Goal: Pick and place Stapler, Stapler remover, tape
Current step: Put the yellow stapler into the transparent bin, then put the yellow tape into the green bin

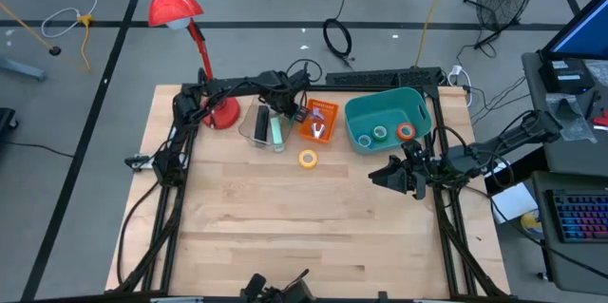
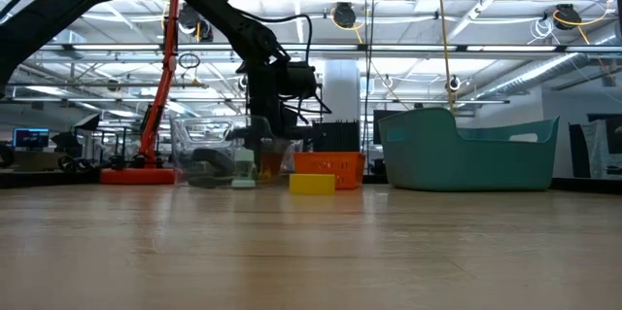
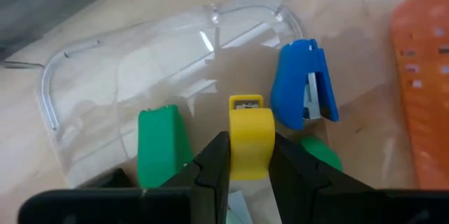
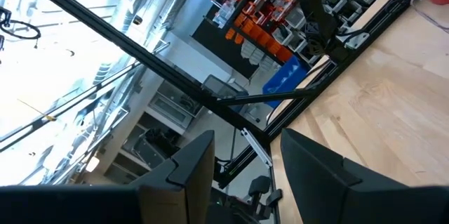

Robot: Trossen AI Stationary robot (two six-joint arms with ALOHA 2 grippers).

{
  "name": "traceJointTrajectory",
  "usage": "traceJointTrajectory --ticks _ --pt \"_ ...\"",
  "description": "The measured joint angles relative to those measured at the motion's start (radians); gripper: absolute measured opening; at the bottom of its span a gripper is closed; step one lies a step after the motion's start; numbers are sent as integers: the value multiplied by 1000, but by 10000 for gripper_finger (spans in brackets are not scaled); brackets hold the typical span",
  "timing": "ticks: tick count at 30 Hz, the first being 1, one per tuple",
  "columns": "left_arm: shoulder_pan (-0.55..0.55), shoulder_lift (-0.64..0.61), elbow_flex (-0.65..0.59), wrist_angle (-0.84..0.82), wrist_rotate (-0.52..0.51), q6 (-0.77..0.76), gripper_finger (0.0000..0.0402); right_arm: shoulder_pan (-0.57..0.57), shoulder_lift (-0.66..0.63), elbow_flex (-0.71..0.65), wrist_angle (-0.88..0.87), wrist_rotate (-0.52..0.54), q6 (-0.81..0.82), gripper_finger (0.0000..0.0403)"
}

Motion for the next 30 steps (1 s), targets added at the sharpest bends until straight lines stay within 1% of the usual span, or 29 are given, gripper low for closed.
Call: traceJointTrajectory --ticks 7,9,15,19,24,28,30 --pt "-14 0 4 -31 -21 13 92 0 0 0 0 0 3 157" --pt "-14 0 5 -32 -30 12 110 0 0 0 0 0 4 157" --pt "-12 -1 6 -37 -25 6 189 0 0 0 0 1 8 157" --pt "-13 0 48 -73 -45 64 218 0 0 0 0 1 8 157" --pt "-13 0 175 -154 -115 127 220 0 0 0 0 0 5 157" --pt "-13 0 290 -211 -140 160 202 0 0 0 0 1 0 157" --pt "-21 0 344 -230 -122 181 188 0 0 0 0 1 0 157"
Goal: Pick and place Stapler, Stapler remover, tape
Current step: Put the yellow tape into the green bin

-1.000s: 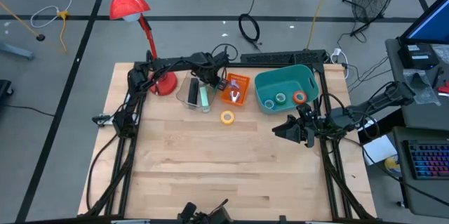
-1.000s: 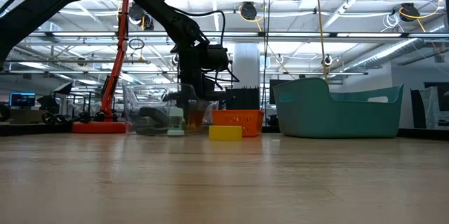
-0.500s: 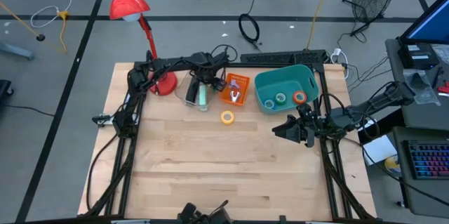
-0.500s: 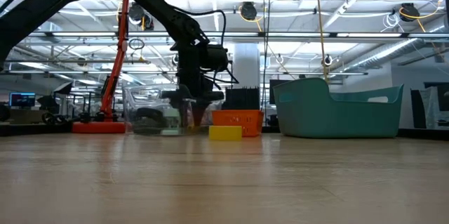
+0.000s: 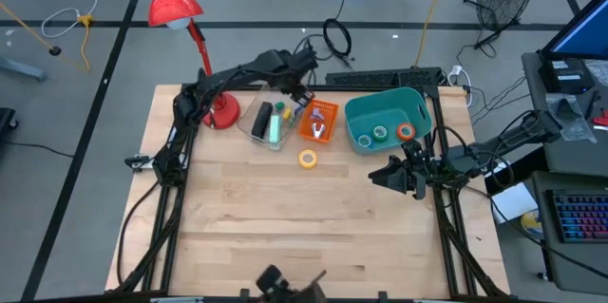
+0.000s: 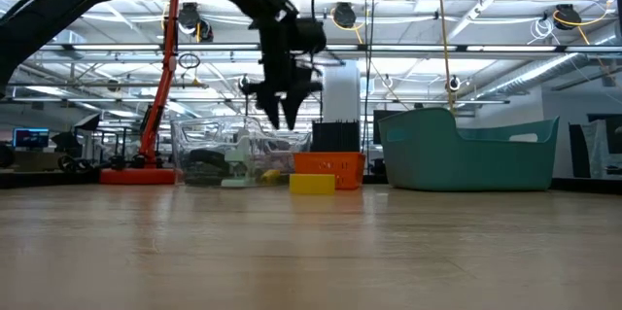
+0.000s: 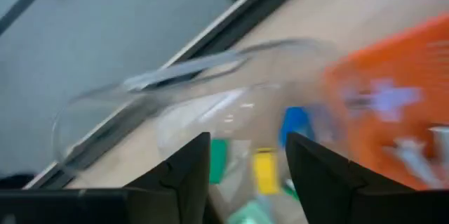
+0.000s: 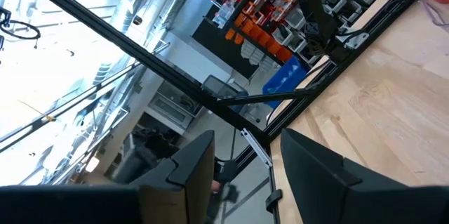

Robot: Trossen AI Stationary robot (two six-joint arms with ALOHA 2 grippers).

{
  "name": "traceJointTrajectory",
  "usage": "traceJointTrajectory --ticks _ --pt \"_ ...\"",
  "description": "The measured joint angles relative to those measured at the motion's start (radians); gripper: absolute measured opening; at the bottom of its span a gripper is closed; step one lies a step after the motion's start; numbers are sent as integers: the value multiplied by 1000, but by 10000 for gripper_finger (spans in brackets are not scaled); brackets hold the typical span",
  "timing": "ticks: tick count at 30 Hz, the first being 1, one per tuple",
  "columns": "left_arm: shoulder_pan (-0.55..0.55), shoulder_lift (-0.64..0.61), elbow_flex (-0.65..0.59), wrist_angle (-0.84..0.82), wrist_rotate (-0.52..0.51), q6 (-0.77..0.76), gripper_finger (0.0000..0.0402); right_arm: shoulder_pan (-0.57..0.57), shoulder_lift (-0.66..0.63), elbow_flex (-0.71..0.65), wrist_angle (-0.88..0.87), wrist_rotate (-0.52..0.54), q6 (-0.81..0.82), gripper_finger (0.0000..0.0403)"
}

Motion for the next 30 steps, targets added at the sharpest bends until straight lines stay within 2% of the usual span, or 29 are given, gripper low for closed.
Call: traceJointTrajectory --ticks 4,7,11,14,18,20,25,30 --pt "-58 0 94 -53 99 78 161 0 0 0 0 0 -7 157" --pt "-139 -2 111 -83 167 136 147 0 0 0 0 -2 -9 157" --pt "-277 -1 96 -131 171 171 137 0 0 0 0 -23 -11 157" --pt "-383 -1 54 -140 133 176 136 4 0 0 0 -28 -11 157" --pt "-497 0 -26 -115 10 170 137 22 0 0 -1 -27 -12 157" --pt "-539 0 -82 -75 -10 160 142 31 2 0 -1 -26 -12 157" --pt "-611 0 -202 56 -9 174 177 43 9 0 -8 -26 -9 157" --pt "-641 0 -232 98 -158 234 214 46 26 0 -8 -25 0 157"
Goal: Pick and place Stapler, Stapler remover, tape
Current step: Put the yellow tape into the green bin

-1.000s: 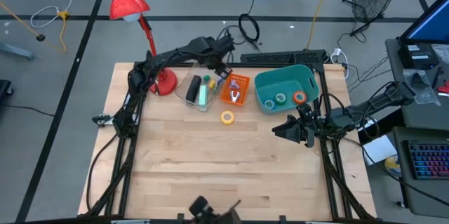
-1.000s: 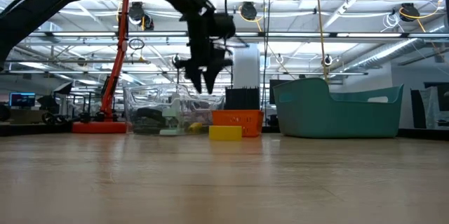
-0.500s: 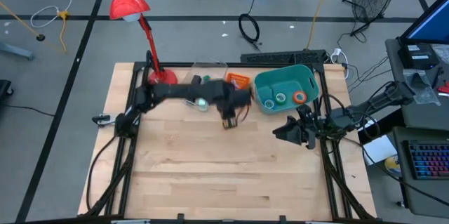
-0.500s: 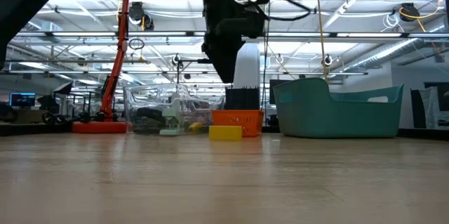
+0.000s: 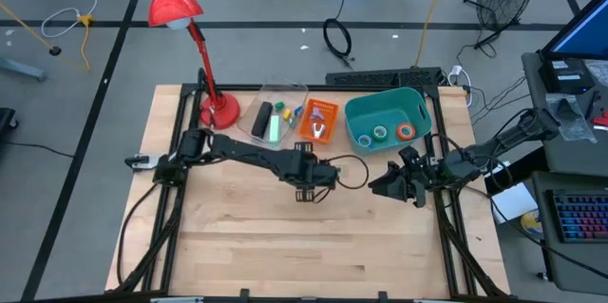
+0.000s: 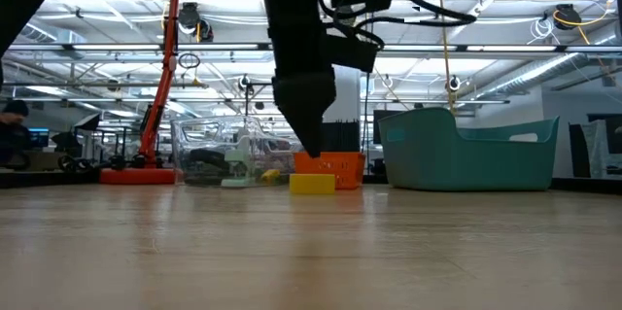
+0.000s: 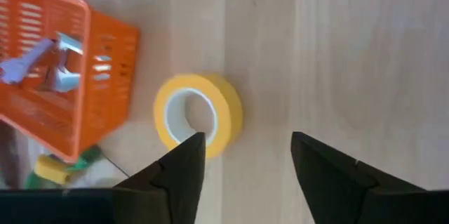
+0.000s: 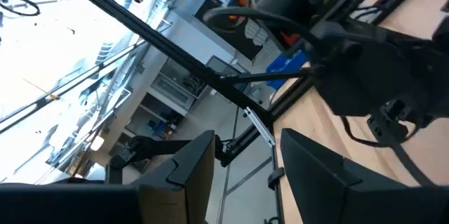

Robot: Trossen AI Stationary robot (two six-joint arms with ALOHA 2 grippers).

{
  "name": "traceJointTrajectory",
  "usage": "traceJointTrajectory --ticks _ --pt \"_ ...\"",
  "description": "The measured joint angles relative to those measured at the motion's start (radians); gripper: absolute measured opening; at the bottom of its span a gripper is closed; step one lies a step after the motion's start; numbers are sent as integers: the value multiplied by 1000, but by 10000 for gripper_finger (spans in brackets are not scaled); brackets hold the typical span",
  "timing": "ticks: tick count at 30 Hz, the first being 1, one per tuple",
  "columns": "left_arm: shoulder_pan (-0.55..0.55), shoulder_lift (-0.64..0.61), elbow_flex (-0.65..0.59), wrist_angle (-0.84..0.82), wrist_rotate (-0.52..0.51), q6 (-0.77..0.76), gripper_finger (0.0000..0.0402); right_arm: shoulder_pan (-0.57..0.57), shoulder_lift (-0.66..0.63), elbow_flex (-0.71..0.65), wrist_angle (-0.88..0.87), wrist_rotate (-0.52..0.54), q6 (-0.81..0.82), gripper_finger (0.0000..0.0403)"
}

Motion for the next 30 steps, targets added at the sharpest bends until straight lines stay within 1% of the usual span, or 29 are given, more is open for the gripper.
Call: traceJointTrajectory --ticks 2,4,11,15,19,23,30 --pt "8 0 -8 30 -9 1 225 0 6 0 -1 0 3 157" --pt "25 0 -18 50 4 4 233 0 13 0 1 0 3 157" --pt "113 0 -67 54 86 -15 239 17 31 0 1 0 1 157" --pt "154 0 -78 62 165 -11 239 26 37 0 0 3 0 157" --pt "162 0 -79 102 177 9 239 26 37 0 0 5 0 157" --pt "163 0 -79 139 213 15 239 26 37 0 0 5 0 157" --pt "153 50 -78 157 270 3 239 26 37 0 1 8 0 157"
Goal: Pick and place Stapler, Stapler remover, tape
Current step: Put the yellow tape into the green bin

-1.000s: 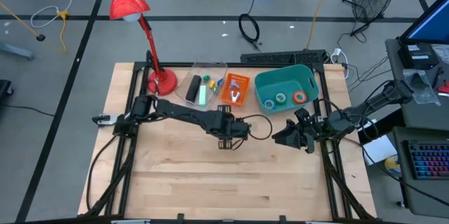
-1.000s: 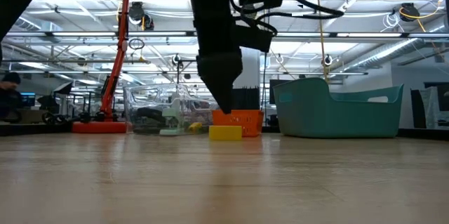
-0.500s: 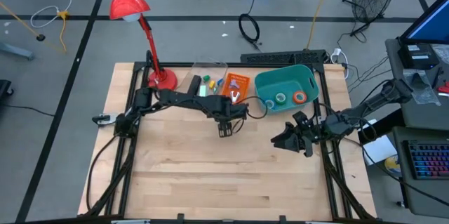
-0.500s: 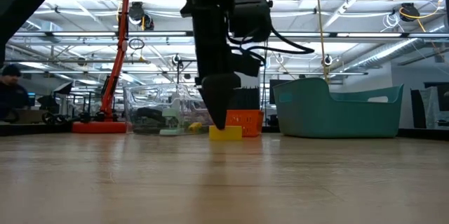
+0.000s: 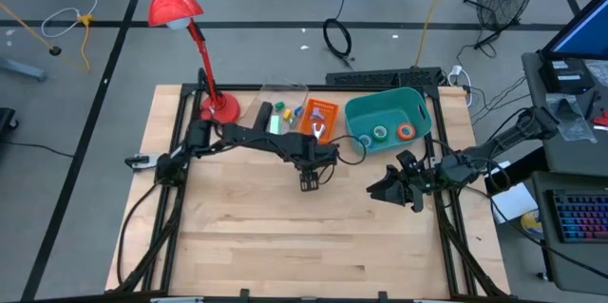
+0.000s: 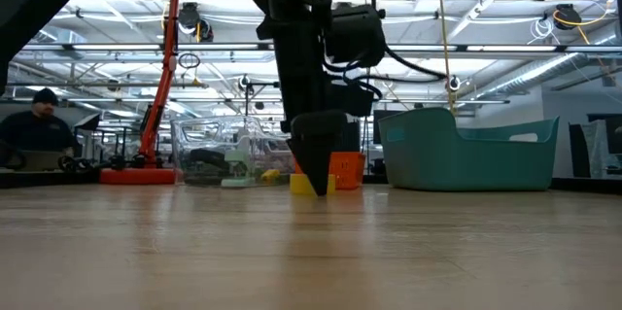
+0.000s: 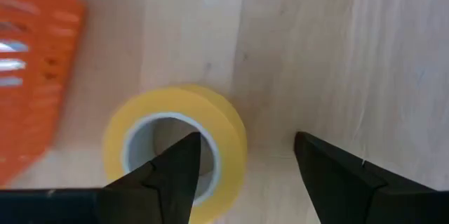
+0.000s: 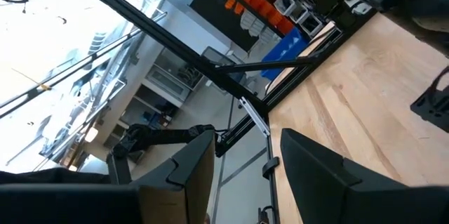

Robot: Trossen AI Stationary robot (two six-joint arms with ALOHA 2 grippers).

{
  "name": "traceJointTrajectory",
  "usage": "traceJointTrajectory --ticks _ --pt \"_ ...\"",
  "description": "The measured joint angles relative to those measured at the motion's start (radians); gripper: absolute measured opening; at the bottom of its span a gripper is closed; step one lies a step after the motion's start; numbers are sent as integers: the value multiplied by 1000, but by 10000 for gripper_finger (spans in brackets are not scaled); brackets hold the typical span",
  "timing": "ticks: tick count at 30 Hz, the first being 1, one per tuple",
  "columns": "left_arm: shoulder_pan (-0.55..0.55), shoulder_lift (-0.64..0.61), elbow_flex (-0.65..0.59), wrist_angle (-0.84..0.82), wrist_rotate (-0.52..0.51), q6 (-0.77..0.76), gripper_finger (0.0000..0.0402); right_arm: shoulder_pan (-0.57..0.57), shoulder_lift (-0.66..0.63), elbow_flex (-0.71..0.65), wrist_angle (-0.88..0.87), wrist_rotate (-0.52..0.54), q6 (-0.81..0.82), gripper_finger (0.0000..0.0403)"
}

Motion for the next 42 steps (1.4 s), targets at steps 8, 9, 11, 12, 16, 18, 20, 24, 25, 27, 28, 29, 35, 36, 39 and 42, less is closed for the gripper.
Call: traceJointTrajectory --ticks 8,9,11,12,16,18,20,24,25,27,28,29,35,36,39,42 --pt "-3 14 3 -16 13 -66 202 0 0 0 8 1 2 157" --pt "-4 13 2 -18 13 -72 182 0 0 0 8 1 2 157" --pt "-4 12 2 -20 26 -89 131 0 0 0 10 1 4 157" --pt "-4 8 3 -27 38 -93 101 0 0 0 12 1 6 157" --pt "-5 -1 18 -37 93 -127 37 0 0 0 33 1 7 157" --pt "-13 -14 36 -32 110 -158 37 0 0 0 42 1 8 157" --pt "-26 -47 67 -19 123 -182 37 0 0 0 43 1 11 157" --pt "-39 -143 130 30 177 -211 37 0 0 0 46 1 25 157" --pt "-39 -172 144 66 200 -224 37 0 0 0 46 1 25 157" --pt "-38 -244 153 167 255 -256 37 0 0 0 52 2 26 157" --pt "-37 -285 153 227 284 -276 37 0 0 0 57 12 25 157" --pt "-35 -322 151 304 311 -299 37 0 0 0 57 23 23 157" --pt "-18 -447 149 593 501 -385 37 0 0 0 98 139 -38 157" --pt "-16 -454 147 606 523 -404 37 0 0 0 113 169 -56 157" --pt "-15 -462 146 638 586 -436 37 -1 0 0 181 240 -140 157" --pt "-17 -462 146 665 610 -481 37 -2 0 0 260 277 -257 157"
